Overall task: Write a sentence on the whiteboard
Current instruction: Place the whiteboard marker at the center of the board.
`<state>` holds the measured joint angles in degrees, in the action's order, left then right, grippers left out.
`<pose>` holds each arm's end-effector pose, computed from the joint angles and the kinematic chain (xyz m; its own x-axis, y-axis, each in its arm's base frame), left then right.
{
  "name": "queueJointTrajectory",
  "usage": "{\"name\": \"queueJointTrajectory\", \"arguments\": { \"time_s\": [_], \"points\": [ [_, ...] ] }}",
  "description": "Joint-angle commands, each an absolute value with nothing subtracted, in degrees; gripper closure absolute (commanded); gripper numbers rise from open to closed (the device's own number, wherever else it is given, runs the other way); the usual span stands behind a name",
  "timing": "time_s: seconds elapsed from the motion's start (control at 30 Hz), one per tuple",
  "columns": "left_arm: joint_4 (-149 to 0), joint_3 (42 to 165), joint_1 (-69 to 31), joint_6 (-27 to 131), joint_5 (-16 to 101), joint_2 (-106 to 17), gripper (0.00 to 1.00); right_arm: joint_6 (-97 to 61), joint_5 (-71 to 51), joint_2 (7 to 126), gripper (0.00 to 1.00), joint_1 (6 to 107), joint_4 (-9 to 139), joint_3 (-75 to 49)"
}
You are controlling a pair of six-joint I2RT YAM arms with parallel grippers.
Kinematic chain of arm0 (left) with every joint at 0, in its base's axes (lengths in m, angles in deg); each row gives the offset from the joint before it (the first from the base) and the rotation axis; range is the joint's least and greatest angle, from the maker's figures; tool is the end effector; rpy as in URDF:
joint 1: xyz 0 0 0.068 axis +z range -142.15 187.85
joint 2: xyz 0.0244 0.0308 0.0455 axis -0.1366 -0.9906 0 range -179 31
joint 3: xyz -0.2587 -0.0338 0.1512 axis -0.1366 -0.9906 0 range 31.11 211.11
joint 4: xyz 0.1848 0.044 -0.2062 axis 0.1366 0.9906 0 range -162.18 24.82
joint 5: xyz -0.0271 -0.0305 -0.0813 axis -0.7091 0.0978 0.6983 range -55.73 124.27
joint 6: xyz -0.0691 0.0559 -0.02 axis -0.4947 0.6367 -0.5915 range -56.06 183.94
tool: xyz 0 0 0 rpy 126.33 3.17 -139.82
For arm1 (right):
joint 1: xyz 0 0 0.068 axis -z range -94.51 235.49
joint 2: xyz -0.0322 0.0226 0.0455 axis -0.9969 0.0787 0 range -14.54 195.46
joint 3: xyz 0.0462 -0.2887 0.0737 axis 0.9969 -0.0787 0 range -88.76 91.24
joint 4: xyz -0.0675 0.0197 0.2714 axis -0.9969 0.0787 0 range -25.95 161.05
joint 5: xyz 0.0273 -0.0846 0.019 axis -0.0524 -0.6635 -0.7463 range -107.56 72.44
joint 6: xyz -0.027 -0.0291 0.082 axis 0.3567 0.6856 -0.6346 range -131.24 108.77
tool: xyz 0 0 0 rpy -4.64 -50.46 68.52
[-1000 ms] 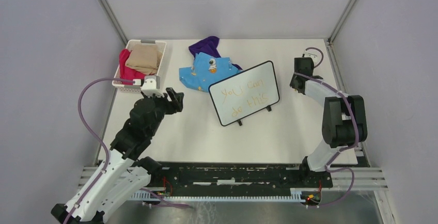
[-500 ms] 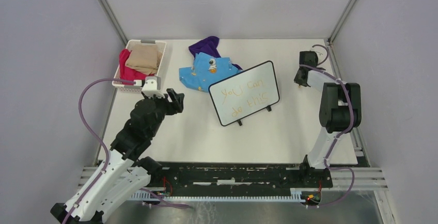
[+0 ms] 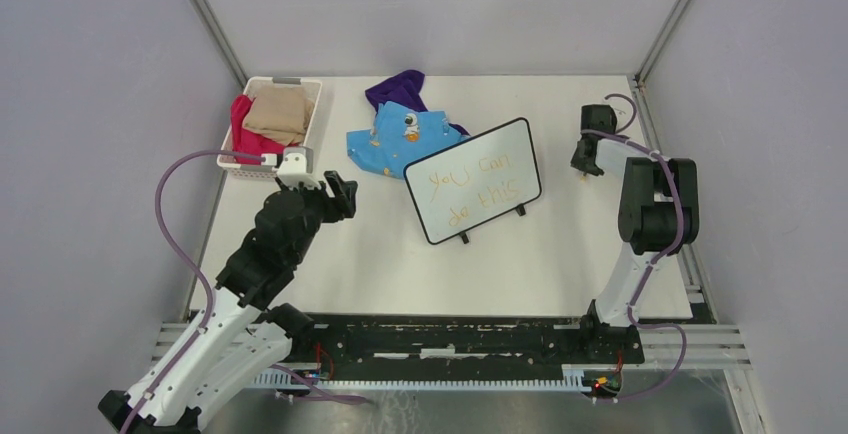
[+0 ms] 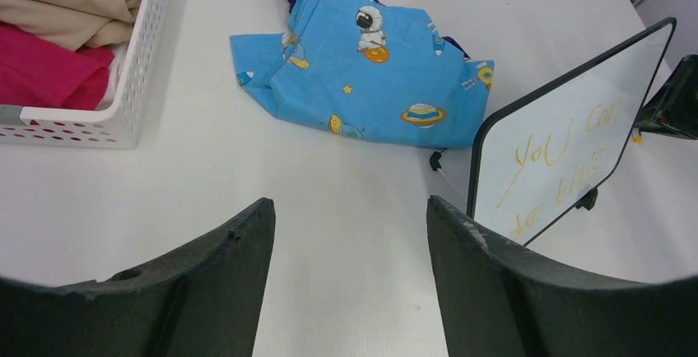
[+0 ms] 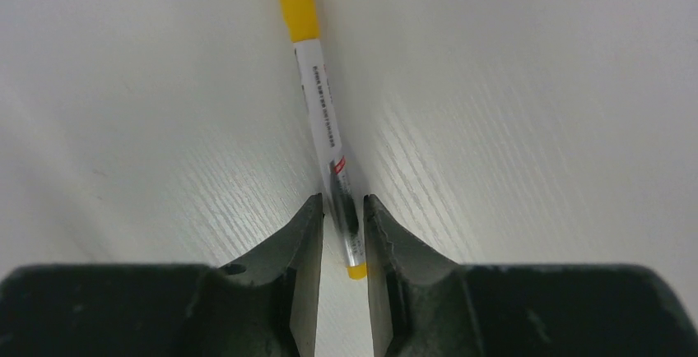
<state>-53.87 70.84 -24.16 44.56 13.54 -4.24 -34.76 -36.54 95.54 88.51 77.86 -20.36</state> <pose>0.1728 -0.0740 0.3276 -0.2589 -0.2041 -0.9441 0.1255 0.9620 -0.2424 0.4423 -0.0499 0.1333 -0.6611 0.4128 -0.6266 0.5429 0.8396 -0.0196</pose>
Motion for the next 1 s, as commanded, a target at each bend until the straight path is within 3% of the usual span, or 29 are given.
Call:
{"name": "queueJointTrajectory", "arguments": {
  "time_s": [0.0, 0.97],
  "points": [
    [-56.01, 70.95, -24.4, 47.33, 12.56, -4.18, 0.27, -34.2, -36.71, 95.01, 0.7, 89.07, 76.94, -22.28],
    [-55.86, 71.15, -24.57, 47.39, 13.26, -3.98, 0.26, -31.41, -31.45, 92.01, 0.62, 90.83, 71.52, -28.47]
  ]
}}
